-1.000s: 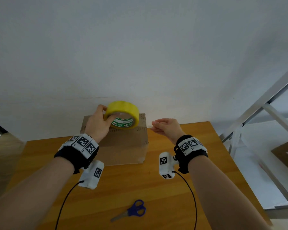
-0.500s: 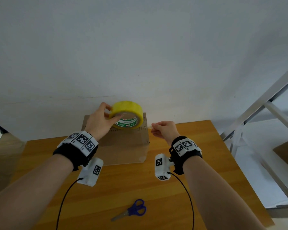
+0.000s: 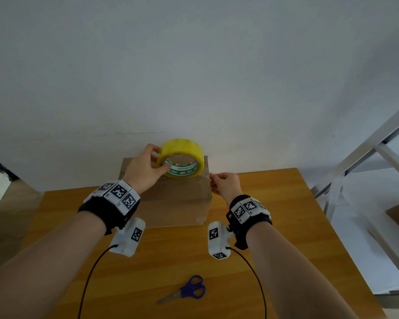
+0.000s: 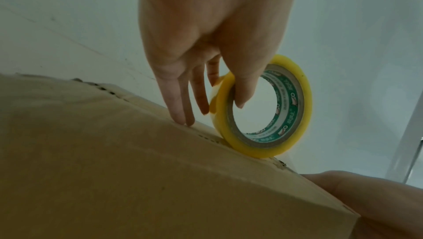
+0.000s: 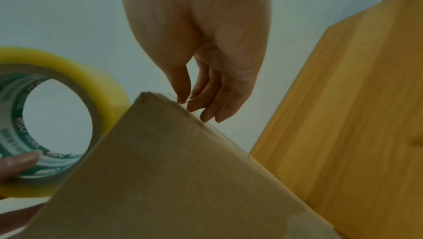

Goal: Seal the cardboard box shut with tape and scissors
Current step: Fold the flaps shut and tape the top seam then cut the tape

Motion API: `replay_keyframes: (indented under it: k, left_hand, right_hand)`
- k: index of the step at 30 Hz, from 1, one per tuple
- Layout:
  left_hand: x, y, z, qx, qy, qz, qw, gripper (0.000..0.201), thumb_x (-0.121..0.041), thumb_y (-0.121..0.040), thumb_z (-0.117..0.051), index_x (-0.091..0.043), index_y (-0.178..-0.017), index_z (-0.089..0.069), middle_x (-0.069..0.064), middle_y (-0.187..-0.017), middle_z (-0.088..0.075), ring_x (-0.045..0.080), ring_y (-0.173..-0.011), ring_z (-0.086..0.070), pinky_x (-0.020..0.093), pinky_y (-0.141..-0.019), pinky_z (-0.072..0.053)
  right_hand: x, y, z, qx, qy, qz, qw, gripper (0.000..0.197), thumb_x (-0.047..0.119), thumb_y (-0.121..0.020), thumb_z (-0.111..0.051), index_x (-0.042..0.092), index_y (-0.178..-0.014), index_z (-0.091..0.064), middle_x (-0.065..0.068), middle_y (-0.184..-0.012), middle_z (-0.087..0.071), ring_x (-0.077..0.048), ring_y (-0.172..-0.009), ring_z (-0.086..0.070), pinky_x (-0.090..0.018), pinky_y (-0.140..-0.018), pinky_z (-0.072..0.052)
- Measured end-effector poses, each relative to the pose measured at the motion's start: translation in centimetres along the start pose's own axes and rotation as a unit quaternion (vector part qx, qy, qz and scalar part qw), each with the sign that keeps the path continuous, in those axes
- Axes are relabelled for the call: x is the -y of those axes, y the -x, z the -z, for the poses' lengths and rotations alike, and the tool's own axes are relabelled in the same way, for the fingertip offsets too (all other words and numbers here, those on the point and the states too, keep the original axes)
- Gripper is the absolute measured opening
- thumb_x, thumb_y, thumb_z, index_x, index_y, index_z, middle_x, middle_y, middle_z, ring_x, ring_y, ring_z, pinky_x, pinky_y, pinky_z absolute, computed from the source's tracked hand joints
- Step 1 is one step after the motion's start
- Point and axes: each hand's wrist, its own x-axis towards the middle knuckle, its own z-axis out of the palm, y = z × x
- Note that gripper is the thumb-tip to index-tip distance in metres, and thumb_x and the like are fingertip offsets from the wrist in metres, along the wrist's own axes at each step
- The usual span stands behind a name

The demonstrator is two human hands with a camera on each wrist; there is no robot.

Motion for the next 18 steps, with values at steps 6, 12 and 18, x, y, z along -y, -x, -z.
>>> replay_keyframes:
  k: [6,12,18]
  left_hand:
    - [0.3,0.2,0.3,-0.001,-0.008,0.011,1.0,0.047,-0.031,-0.083,-0.067,-0.014,-0.121,-0.046,0.003,-0.107,-0.061,0.011,-0.085,-0.054,0.025,-0.073,-0.043]
    - [0.8,0.3,0.2,0.004,-0.011,0.019,1.0,0.035,-0.033,-0.084,-0.065,-0.011,-0.111,-0.057,0.0,-0.097,-0.062,0.013,-0.084,-0.057,0.025,-0.073,-0.043]
    - [1.5,0.5,-0.1,0.029,-0.021,0.022,0.999,0.028,-0.036,-0.087,-0.06,-0.01,-0.096,-0.066,0.01,-0.093,-0.07,0.023,-0.085,-0.063,0.034,-0.075,-0.051]
  right_hand:
    - [-0.8,0.4,-0.1,-0.036,0.083,0.023,0.996,0.038,0.026,-0.086,-0.067,0.008,-0.118,-0.056,-0.008,-0.107,-0.066,-0.024,-0.098,-0.063,-0.04,-0.089,-0.054]
    - [1.2,1.8,0.8,0.096,-0.037,0.078,0.992,0.038,0.008,-0.099,-0.041,0.007,-0.137,-0.047,-0.004,-0.136,-0.053,-0.016,-0.127,-0.048,-0.029,-0.108,-0.038]
    - [0.4,2.5,-0.1,0.2,0.015,0.065,0.978,0.059,0.011,-0.096,-0.035,0.018,-0.151,-0.015,-0.003,-0.154,-0.03,-0.021,-0.141,-0.028,-0.039,-0.116,-0.028]
